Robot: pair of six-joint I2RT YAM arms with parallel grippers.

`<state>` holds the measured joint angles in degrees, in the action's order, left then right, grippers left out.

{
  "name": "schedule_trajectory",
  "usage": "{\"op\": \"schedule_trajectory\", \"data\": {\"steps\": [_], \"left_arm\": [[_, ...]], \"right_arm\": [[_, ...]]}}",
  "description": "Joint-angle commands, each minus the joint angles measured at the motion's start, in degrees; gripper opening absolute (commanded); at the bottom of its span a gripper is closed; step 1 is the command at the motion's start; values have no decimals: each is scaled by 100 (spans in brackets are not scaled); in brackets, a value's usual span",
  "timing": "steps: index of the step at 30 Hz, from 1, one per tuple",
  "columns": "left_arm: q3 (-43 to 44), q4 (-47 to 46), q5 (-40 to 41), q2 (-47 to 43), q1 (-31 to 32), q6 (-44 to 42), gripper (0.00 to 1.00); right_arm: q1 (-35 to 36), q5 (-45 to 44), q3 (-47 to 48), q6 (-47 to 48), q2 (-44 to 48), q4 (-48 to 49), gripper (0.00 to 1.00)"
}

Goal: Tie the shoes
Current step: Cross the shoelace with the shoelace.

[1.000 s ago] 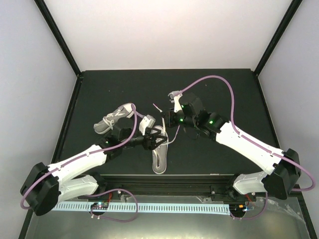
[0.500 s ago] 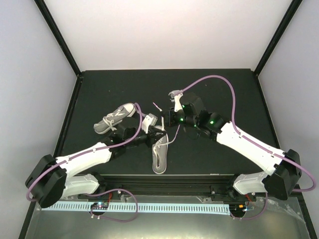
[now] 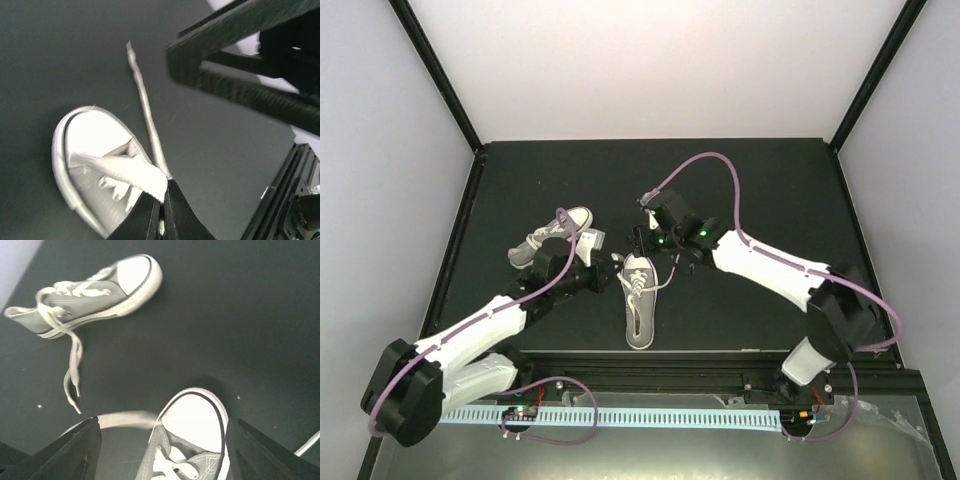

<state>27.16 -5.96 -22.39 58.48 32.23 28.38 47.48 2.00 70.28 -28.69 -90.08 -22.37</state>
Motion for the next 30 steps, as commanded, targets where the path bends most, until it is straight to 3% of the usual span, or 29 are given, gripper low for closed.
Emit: {"op": "schedule_trajectory", "data": {"steps": [1, 9, 12, 24, 30], "left_arm": [[-261, 364, -441, 96, -411, 352, 2], [-348, 226, -838, 238, -617, 263, 2], [-334, 231, -914, 268, -629, 159, 2], [-310, 176, -1233, 165, -630, -88, 1], [-277, 150, -1368, 184, -630, -175, 2]], "right_arm": [[-133, -515, 223, 17, -301, -160, 76], [-695, -1086, 62, -264, -855, -633, 79], [-882, -1018, -66, -258, -1156, -499, 71], [-1093, -912, -65, -265, -1920, -383, 57], [-1094, -823, 25, -263, -2206, -402, 40]]}}
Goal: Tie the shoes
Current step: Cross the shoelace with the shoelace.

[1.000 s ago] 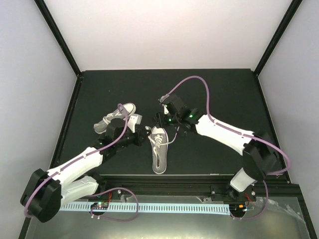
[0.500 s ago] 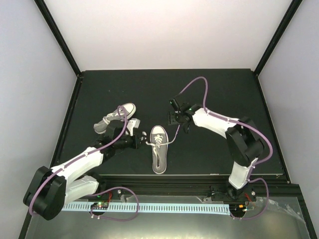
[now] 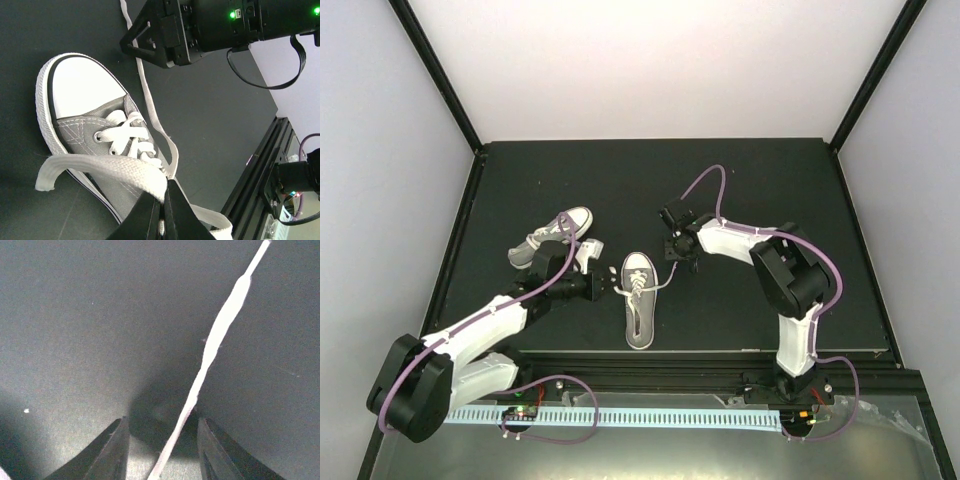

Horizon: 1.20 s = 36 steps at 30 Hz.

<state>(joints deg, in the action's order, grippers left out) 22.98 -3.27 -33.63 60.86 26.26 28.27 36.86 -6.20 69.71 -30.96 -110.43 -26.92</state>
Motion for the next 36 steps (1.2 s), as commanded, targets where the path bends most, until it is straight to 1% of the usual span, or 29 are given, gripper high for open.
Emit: {"op": "schedule_trajectory", "data": {"steps": [1, 7, 9, 10, 13, 17, 22, 25, 29, 32, 36], "left_arm": [[149, -132, -294, -45, -33, -203, 2], [301, -93, -538, 43, -36, -554, 2], [354, -112, -647, 131, -27, -657, 2], [390, -137, -721, 191, -25, -703, 2], [558, -217, -982, 441, -3, -844, 2], [834, -197, -1195, 837, 142, -1060, 3], [1248, -88, -1383, 1294, 360, -1393, 6], [1515, -40, -1445, 1617, 464, -1561, 8], [1847, 48, -1617, 1980, 557, -1752, 10], [2059, 188, -1573, 2162, 620, -1905, 13], [2235, 279, -1437, 2299, 637, -2028, 15]], "right_arm": [[-30, -4, 64, -42, -184, 55, 37], [-46, -81, -39, -101, -189, 76, 18], [-60, -56, -100, -112, -141, 102, 5], [-62, -57, -144, -112, -71, 134, 2], [-80, -46, -364, -93, 349, 306, 2], [-105, 101, -660, 65, 1213, 527, 2], [-101, 727, -1168, 283, 2453, 1106, 2], [-101, 1243, -1392, 324, 3005, 1500, 2], [-98, 1769, -1374, 280, 3340, 1835, 2], [-83, 2081, -1317, 242, 3429, 1956, 2], [-74, 2222, -1336, 177, 3555, 2081, 2]]}}
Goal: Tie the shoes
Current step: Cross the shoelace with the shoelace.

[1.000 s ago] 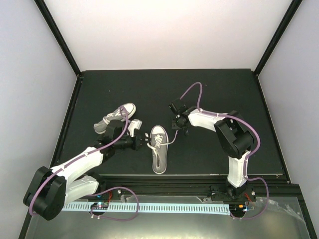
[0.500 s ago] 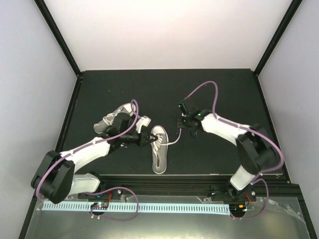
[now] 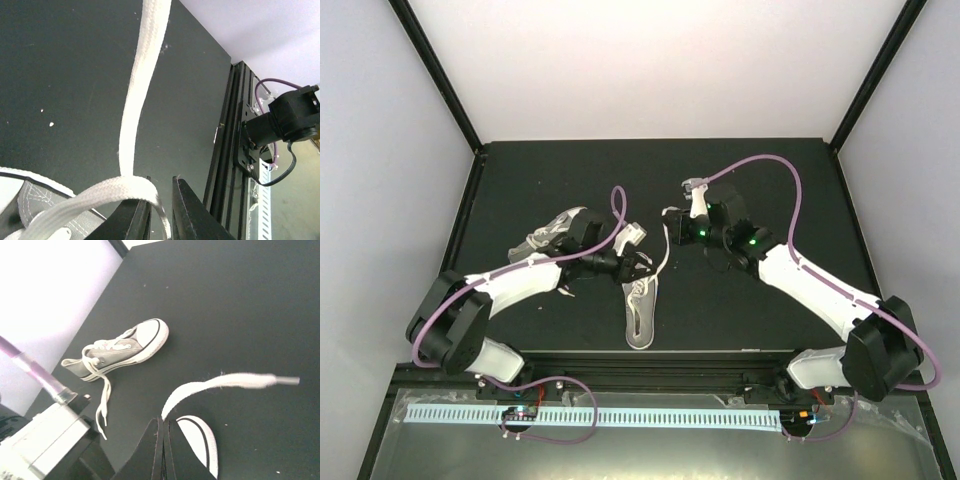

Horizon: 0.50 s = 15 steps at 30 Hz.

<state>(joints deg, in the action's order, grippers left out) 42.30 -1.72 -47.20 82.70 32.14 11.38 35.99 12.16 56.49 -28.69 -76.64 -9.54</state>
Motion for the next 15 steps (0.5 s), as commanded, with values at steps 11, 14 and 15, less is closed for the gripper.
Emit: {"op": "schedule_trajectory", "data": {"steps": [11, 14, 15], "left_arm": [[420, -42, 487, 156, 113, -279, 16], [421, -45, 699, 110, 146, -293, 16], [408, -56, 782, 88, 147, -286, 15]], "right_arm": [[17, 544, 11, -80, 428, 345, 2], [18, 568, 29, -85, 437, 320, 2], [15, 563, 29, -83, 444, 315, 2]]}}
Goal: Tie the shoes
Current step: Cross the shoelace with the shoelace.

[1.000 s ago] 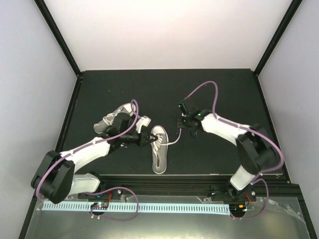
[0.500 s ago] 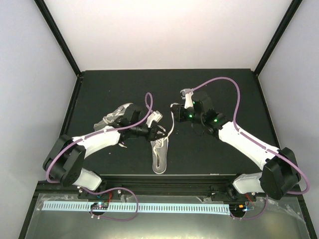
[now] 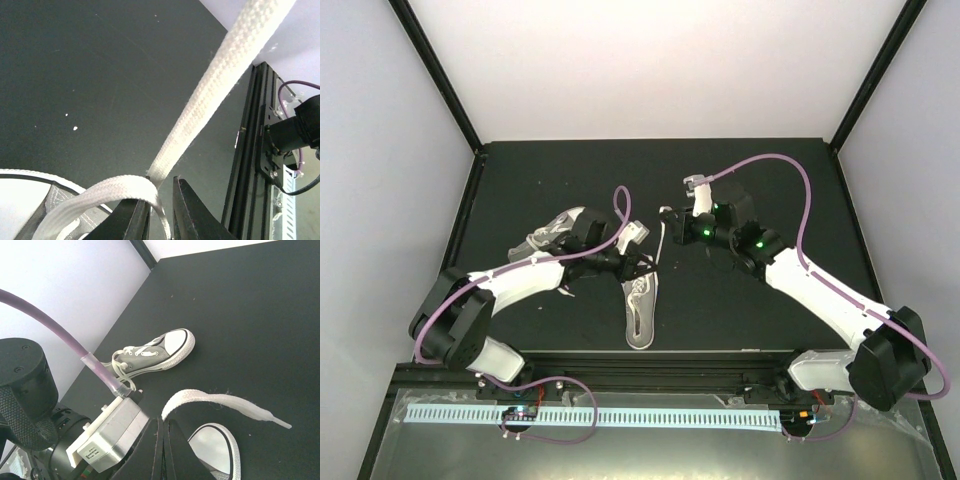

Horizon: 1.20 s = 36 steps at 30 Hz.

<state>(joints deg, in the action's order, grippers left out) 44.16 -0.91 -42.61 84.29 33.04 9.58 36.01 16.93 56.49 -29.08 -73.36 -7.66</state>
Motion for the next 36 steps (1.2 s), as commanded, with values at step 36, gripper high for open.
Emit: {"op": "schedule_trajectory", "data": {"steps": [36], "left_arm": [[569, -215, 484, 217, 269, -209, 25]], "right_arm": [[21, 135, 78, -59, 50, 30, 2]]}}
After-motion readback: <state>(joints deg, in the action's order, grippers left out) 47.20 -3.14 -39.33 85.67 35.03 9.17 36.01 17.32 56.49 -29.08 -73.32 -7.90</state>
